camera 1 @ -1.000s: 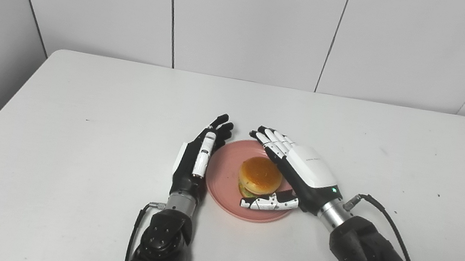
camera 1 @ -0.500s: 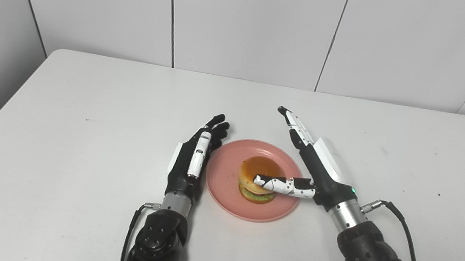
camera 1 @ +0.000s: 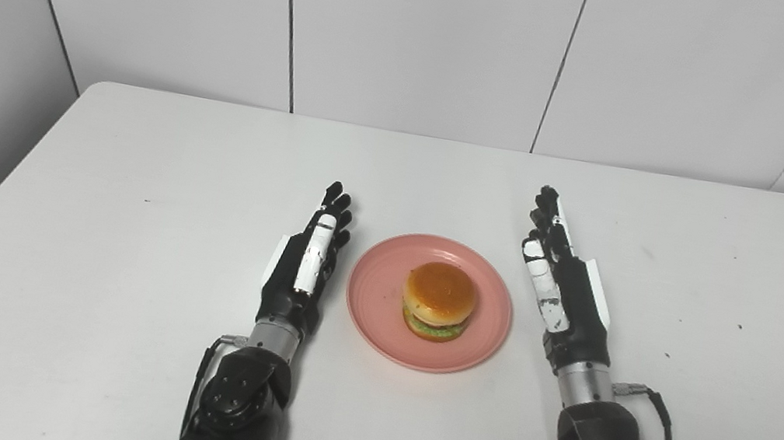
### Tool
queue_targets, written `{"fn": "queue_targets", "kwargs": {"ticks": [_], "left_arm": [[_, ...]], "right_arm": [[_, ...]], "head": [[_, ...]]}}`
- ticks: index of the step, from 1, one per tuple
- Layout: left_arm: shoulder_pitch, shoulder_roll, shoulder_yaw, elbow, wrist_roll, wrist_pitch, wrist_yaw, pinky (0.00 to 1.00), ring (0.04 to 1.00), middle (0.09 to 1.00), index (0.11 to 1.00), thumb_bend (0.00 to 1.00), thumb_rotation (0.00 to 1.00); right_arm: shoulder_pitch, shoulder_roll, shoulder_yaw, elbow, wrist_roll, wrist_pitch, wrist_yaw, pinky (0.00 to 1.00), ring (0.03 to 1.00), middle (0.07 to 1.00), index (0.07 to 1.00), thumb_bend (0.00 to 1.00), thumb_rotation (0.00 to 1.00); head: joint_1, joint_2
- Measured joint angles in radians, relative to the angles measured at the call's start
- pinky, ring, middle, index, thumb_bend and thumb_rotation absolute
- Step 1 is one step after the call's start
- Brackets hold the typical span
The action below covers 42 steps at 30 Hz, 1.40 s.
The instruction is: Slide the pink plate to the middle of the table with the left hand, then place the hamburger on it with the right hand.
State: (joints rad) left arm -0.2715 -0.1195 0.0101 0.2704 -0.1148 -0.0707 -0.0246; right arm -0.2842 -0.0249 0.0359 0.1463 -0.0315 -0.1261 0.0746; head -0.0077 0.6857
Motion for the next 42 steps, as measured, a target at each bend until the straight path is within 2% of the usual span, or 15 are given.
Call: {"fn": "queue_targets", "kwargs": {"ticks": [6,13,24,31,37,42], "left_arm": [[-0.011,0.014,-0.014,0.018,0.052,-0.025,0.015,1.0,1.0,1.0,1.0,0.42,1.0],[-0.024,0.02,-0.015,0.044,0.061,-0.062,0.024,1.0,1.0,1.0,1.0,0.4,1.0],[-0.014,0.038,-0.048,0.029,0.122,-0.082,0.026,1.0,1.0,1.0,1.0,0.45,1.0],[0.013,0.048,-0.059,-0.011,0.122,-0.061,0.022,1.0,1.0,1.0,1.0,0.44,1.0],[0.028,0.061,-0.079,-0.038,0.14,-0.008,0.019,1.0,1.0,1.0,1.0,0.43,1.0],[0.042,0.059,-0.07,-0.057,0.112,0.019,0.003,1.0,1.0,1.0,1.0,0.41,1.0]], "right_arm": [[0.005,0.006,0.003,0.025,-0.004,-0.002,-0.009,1.0,1.0,1.0,1.0,0.6,0.95],[0.028,0.011,0.0,0.04,-0.005,-0.002,-0.018,1.0,1.0,1.0,1.0,0.61,0.93],[0.026,0.019,-0.017,0.044,0.0,-0.002,-0.03,1.0,1.0,1.0,1.0,0.61,0.9],[0.019,0.023,-0.032,0.054,0.021,-0.001,-0.049,1.0,1.0,1.0,1.0,0.63,0.93],[0.016,0.023,-0.035,0.057,0.035,-0.001,-0.05,1.0,1.0,1.0,1.0,0.63,0.9],[0.015,0.023,-0.035,0.057,0.035,0.001,-0.051,1.0,1.0,1.0,1.0,0.63,0.91]], "head": [[-0.006,-0.002],[-0.026,0.005],[-0.038,0.011],[-0.041,0.014],[-0.043,0.017],[-0.041,0.02]]}}
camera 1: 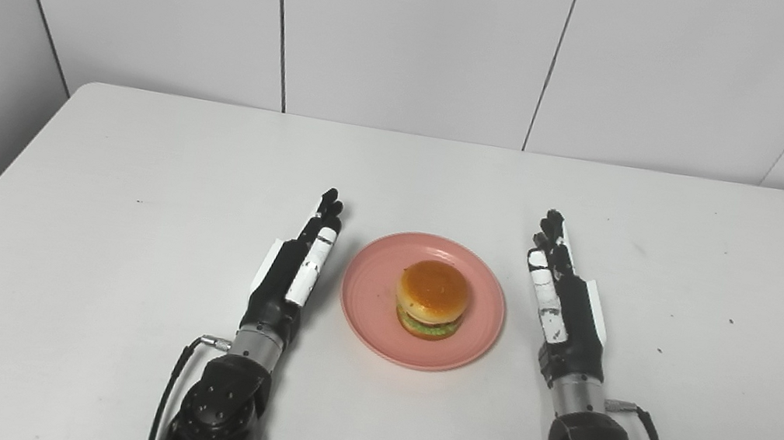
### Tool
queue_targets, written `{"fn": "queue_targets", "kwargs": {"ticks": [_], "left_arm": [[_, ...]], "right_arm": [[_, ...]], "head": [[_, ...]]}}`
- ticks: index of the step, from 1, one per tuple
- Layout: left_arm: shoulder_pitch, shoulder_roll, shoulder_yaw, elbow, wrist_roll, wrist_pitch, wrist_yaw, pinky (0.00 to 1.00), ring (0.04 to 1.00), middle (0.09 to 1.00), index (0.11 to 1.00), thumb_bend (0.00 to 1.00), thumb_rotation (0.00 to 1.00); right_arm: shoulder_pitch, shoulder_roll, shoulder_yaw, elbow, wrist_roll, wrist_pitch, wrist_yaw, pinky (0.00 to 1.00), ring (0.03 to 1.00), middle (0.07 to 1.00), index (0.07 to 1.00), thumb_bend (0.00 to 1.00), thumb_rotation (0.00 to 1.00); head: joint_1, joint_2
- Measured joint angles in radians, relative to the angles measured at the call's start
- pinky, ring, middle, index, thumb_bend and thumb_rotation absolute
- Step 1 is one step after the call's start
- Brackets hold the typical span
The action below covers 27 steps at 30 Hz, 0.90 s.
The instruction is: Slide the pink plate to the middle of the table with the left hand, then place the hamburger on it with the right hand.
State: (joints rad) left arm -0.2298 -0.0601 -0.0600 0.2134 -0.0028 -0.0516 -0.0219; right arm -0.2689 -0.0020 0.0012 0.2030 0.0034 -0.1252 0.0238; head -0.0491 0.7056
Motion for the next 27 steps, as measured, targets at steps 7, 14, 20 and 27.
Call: {"fn": "queue_targets", "kwargs": {"ticks": [7,14,20,27], "left_arm": [[0.0,-0.003,0.009,-0.003,-0.018,0.017,-0.003,1.0,1.0,1.0,1.0,0.41,1.0],[0.0,-0.004,0.015,-0.002,-0.018,0.017,-0.003,1.0,1.0,1.0,1.0,0.4,1.0],[-0.002,-0.026,0.04,0.004,-0.057,0.009,-0.003,1.0,1.0,1.0,1.0,0.41,1.0],[-0.005,-0.027,0.039,0.007,-0.057,0.005,0.0,1.0,1.0,1.0,1.0,0.42,1.0]], "right_arm": [[0.0,0.0,0.002,-0.001,0.0,0.016,0.001,1.0,1.0,1.0,1.0,0.63,0.89],[0.0,-0.004,0.013,-0.002,-0.02,0.017,0.0,1.0,1.0,1.0,1.0,0.63,0.91],[0.0,-0.013,0.022,-0.002,-0.04,0.017,0.002,1.0,1.0,1.0,1.0,0.64,0.91],[0.003,-0.015,0.022,-0.008,-0.039,0.026,0.004,1.0,1.0,1.0,1.0,0.66,0.91]], "head": [[0.002,0.005],[0.003,0.009],[0.015,0.017],[0.015,0.02]]}}
